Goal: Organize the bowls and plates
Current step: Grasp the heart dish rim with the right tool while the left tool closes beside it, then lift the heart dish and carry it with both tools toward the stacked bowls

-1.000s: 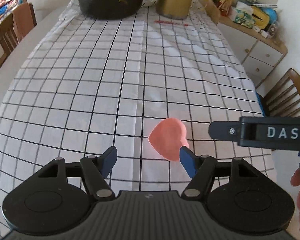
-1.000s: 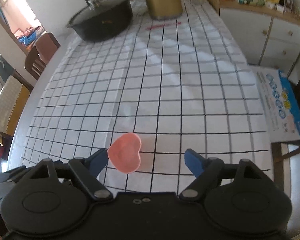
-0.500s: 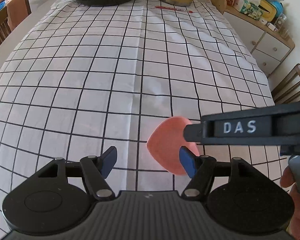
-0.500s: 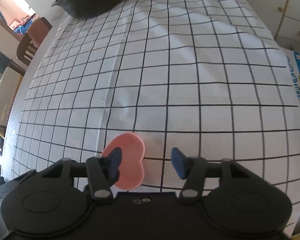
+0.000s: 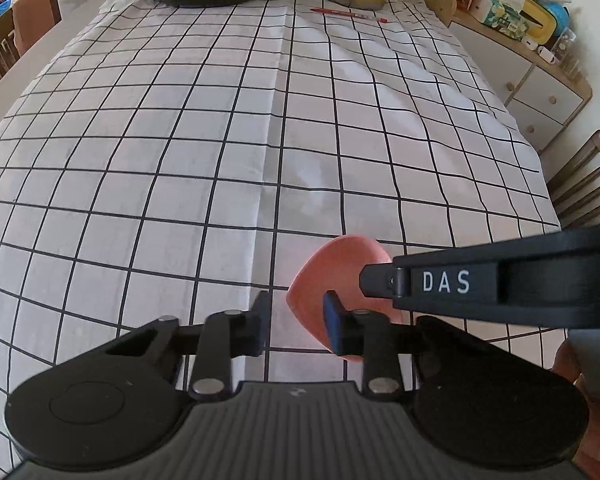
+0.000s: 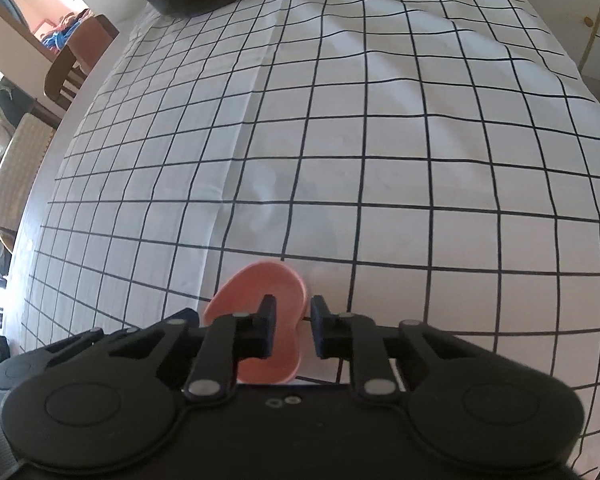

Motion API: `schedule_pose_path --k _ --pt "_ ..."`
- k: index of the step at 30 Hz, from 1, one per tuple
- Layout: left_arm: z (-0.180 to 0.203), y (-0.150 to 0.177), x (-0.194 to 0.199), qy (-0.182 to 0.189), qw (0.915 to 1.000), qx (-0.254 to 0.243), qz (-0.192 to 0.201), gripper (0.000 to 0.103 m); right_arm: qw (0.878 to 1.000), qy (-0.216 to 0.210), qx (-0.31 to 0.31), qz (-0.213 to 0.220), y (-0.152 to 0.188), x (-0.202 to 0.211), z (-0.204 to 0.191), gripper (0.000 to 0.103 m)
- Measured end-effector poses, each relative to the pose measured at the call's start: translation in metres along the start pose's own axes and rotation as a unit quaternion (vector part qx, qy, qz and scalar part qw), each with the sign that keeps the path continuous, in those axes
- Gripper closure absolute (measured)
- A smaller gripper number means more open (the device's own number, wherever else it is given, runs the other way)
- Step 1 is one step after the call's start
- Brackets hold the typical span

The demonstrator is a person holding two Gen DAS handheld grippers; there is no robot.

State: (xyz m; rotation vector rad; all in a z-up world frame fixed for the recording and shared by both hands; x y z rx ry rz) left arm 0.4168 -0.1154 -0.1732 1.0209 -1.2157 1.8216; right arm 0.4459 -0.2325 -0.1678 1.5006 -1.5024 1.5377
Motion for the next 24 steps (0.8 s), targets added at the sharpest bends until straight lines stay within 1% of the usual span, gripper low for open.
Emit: schedule_pose_path --k 1,2,4,7,11,18,24 --pt "-0.001 0.0 -0.001 0.0 1.0 0.002 -0.002 0.084 1.0 0.002 0.001 0.0 0.0 0.0 -0.001 0.089" --pt "-0.001 0.0 -0.001 0.001 1.0 0.004 -0.003 0.086 1.0 0.004 0.002 0.0 0.0 -0.001 -0.001 0.09" --pt "-0.002 0.001 -0.002 0.0 1.0 0.004 -0.002 0.087 1.0 0.004 0.005 -0.002 0.001 -0.002 -0.002 0.096" --pt "-0.003 0.001 -0.002 -0.003 1.0 0.006 0.0 0.092 1.0 0.012 0.013 0.0 0.002 -0.001 -0.004 0.099" --pt "-0.006 0.001 0.001 0.007 0.9998 0.017 -0.003 0.094 1.0 0.014 0.011 0.005 0.004 0.001 -0.003 0.099" --pt "-0.001 0.006 0.014 0.011 0.9999 0.006 0.002 0.094 1.0 0.016 0.007 0.013 0.009 0.014 -0.005 0.1" --pt "0.003 0.012 0.034 0.019 0.9998 -0.001 0.007 0.094 1.0 0.016 0.004 0.024 0.016 0.032 -0.008 0.1"
Point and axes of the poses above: each gripper's, at about its wrist camera, not at the fingertips, and x roughly against the way its jaws point, z to its right, y to its underside, the point moved 5 cm from there along -x, roughly the way its jaws point, and after that the axes turned 15 degrees about x, right-handed, at the moved point
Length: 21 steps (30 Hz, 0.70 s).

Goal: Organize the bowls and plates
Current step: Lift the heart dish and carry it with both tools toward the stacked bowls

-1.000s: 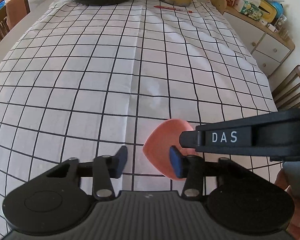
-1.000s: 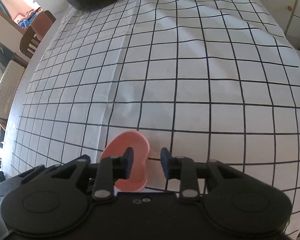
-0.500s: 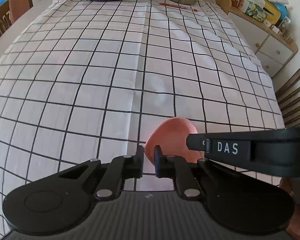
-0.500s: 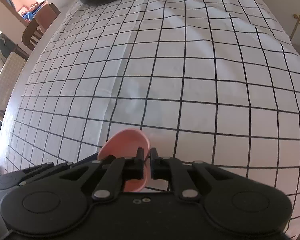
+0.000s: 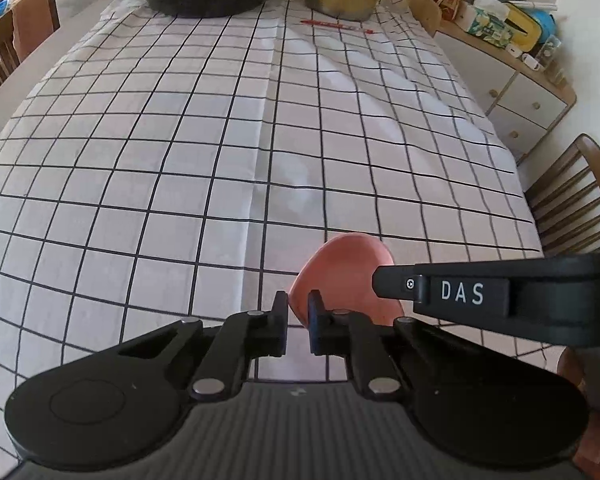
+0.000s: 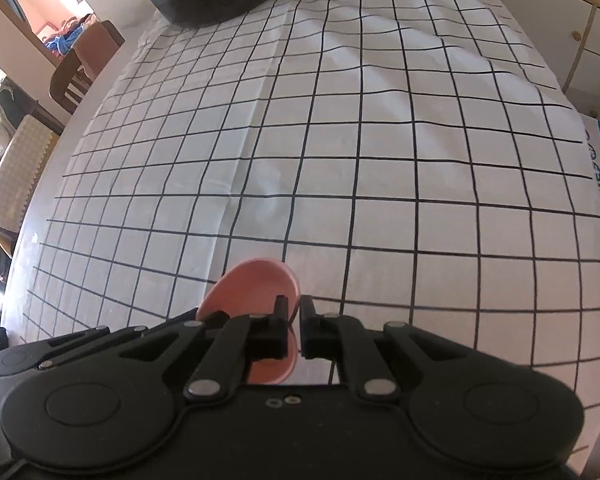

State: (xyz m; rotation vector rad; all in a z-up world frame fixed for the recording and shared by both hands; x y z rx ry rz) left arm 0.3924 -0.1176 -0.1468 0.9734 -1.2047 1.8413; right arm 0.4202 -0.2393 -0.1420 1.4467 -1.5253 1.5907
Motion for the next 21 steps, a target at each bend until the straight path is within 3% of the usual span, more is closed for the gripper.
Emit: schedule_pose_path --k 21 --pt "0.014 0.04 0.116 0.044 0.9983 -0.033 0.02 0.094 0.998 0.025 0.001 0.055 0.045 0.113 -0.042 0.099"
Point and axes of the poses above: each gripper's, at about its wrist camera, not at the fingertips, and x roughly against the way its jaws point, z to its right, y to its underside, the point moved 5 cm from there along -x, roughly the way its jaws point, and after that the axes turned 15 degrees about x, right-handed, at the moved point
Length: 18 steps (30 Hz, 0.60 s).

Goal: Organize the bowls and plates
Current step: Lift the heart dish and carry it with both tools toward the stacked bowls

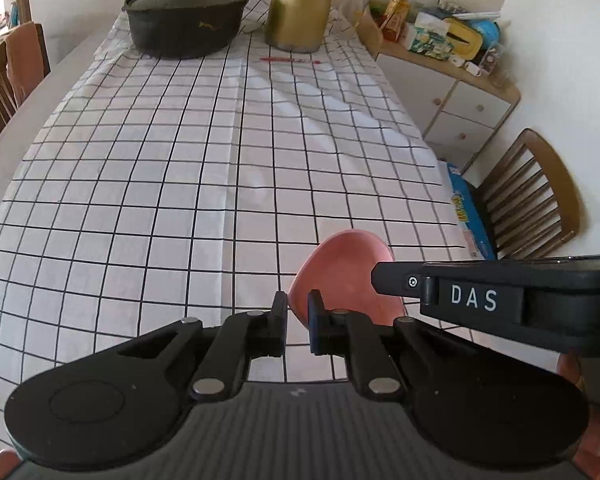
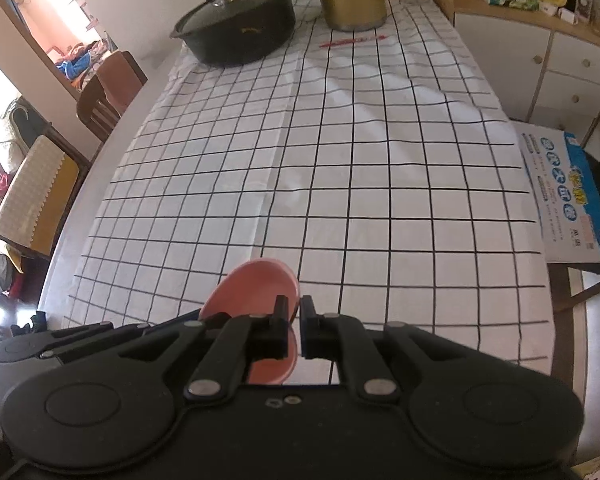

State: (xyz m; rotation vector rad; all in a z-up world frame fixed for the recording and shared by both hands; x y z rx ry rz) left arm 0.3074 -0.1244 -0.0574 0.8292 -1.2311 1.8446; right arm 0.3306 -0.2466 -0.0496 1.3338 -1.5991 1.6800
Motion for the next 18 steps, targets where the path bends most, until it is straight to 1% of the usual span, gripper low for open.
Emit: schedule_pose_path --k 5,9,13,18 --pt "0.003 0.001 0.031 0.014 0.9997 -0.008 0.018 0.094 1.0 0.011 0.008 0.026 0.002 0.034 -0.016 0.099" --pt "0.007 0.006 0.054 0.027 0.9992 -0.018 0.024 0.093 0.999 0.021 0.01 0.041 0.005 0.059 -0.026 0.099" --pt "0.012 0.019 0.07 0.039 0.9986 -0.031 0.017 0.093 0.999 0.026 0.005 0.046 0.017 0.078 -0.031 0.099" --pt "0.017 0.046 0.076 0.047 0.9975 -0.052 -0.007 0.093 0.999 0.03 -0.013 0.037 0.045 0.087 -0.03 0.099"
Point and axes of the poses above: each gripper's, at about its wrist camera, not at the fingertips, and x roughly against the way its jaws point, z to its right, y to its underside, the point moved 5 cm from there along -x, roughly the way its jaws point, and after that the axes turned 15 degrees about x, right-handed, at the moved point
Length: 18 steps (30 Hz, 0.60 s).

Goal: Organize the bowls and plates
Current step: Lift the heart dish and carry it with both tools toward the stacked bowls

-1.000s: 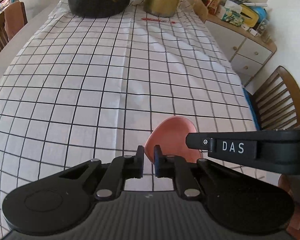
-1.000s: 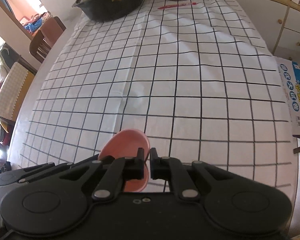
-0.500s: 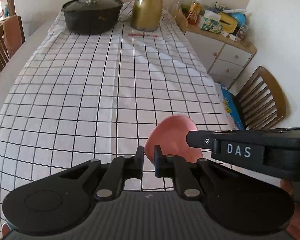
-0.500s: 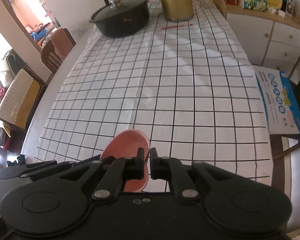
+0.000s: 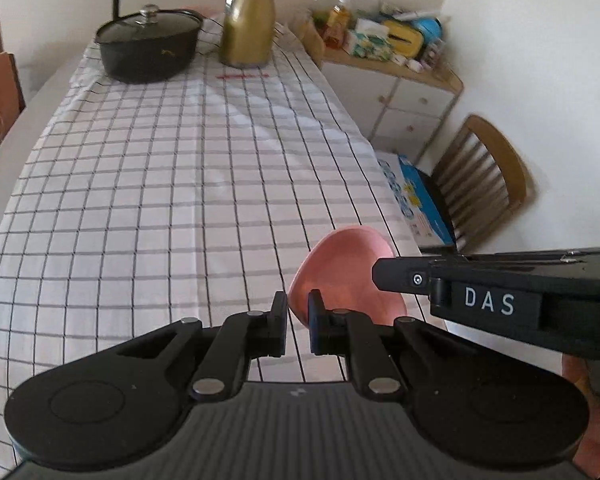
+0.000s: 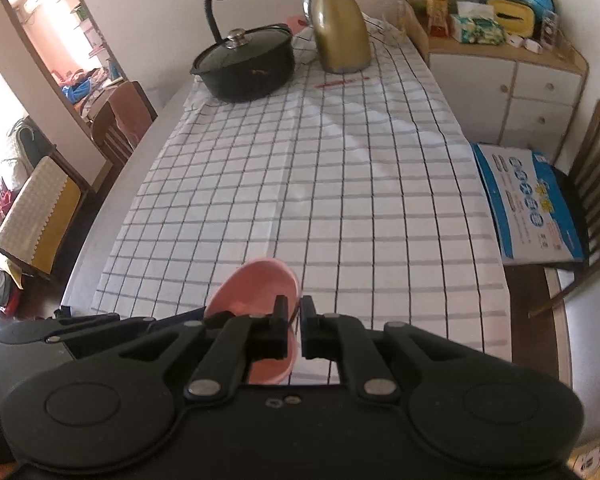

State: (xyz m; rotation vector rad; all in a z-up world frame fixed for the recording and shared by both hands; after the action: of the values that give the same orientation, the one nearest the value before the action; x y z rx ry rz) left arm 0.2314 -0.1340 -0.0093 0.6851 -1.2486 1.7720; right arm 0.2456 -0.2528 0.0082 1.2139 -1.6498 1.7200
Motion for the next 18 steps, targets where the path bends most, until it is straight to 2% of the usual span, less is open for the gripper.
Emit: schedule_pose_path --k 12,18 --pt "0.01 0.073 -0.021 0.003 0.9962 -0.041 -0.077 0.093 0.997 -0.002 -0.056 -0.045 0.089 -0.003 0.013 0.099" --pt "0.011 0.094 -0.039 -0.008 0.9929 -0.05 -0.108 0.093 0.994 -0.007 -0.088 -0.059 0.119 -0.012 0.022 0.099"
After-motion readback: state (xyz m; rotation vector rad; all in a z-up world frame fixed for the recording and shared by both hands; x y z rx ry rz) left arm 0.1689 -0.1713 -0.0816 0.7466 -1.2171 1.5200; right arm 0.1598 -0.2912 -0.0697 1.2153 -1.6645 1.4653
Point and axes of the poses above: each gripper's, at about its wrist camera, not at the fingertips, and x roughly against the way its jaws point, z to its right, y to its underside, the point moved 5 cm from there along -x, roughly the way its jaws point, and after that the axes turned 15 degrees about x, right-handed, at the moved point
